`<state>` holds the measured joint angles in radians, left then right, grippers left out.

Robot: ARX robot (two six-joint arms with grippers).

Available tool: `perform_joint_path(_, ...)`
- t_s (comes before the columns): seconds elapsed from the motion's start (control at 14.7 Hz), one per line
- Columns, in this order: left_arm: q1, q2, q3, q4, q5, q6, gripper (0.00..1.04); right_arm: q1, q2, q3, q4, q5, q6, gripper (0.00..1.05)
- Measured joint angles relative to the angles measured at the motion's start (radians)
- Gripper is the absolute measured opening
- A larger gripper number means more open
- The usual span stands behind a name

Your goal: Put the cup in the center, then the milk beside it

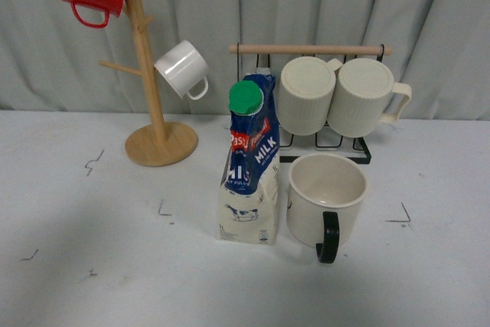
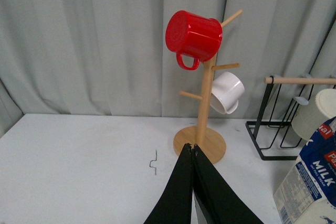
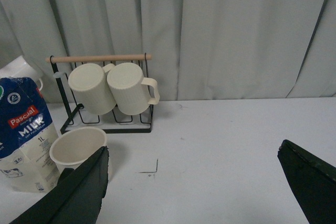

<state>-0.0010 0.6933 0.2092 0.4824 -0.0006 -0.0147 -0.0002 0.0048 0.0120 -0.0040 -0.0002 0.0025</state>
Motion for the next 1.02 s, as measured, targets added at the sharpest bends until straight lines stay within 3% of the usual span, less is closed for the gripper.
perform_joint_path(1.02,0.000,-0.373,-0.198,-0.171,0.000,0.000,0.02,0.000,0.000,0.000,0.000,0.000,0.000,0.98)
